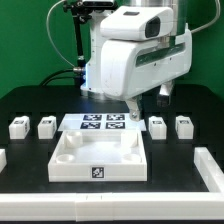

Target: Assemble one leg

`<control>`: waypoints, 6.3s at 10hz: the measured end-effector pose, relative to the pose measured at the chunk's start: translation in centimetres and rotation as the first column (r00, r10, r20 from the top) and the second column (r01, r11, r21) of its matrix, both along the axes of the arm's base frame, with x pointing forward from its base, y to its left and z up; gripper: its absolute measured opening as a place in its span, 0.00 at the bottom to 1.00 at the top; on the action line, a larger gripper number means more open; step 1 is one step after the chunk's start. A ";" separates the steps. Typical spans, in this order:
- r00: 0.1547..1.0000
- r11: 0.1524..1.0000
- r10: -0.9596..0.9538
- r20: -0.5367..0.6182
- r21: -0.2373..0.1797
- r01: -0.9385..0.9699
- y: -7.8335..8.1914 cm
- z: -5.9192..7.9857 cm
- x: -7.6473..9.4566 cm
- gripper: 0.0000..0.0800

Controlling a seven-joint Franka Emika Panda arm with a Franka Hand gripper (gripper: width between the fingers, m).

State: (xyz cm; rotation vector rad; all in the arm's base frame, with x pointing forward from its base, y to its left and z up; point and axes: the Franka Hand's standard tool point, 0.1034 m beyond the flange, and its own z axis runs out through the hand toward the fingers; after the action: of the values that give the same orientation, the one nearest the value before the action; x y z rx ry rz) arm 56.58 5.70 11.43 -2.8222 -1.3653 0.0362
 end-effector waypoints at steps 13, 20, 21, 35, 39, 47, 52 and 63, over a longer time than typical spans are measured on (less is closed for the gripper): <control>0.995 0.995 0.097 0.009 0.000 -0.097 -1.1 -1.2 -2.9 0.81; 0.825 0.824 0.565 0.020 0.035 -0.566 -7.2 -9.4 -13.7 0.81; 0.821 0.821 0.570 0.026 0.034 -0.570 -7.2 -10.0 -13.5 0.81; 0.817 0.817 0.575 0.027 0.035 -0.576 -7.1 -10.4 -13.3 0.07; 0.789 0.788 0.610 0.073 0.048 -0.614 -2.5 -10.3 -9.5 0.07; 0.809 0.807 0.581 0.089 0.066 -0.587 1.9 -10.3 -6.4 0.07; 0.810 0.808 0.580 0.087 0.068 -0.585 1.8 -10.4 -6.5 0.45; 0.901 0.904 0.419 0.107 0.042 -0.426 2.9 -6.6 -9.1 0.81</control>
Offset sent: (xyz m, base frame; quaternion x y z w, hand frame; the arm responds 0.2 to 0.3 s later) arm 0.0000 0.0000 0.0000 0.0000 0.0000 0.0000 1.0000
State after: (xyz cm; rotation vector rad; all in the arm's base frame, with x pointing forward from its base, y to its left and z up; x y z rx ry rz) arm 47.48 8.59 4.88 -2.4468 -1.9370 -0.1413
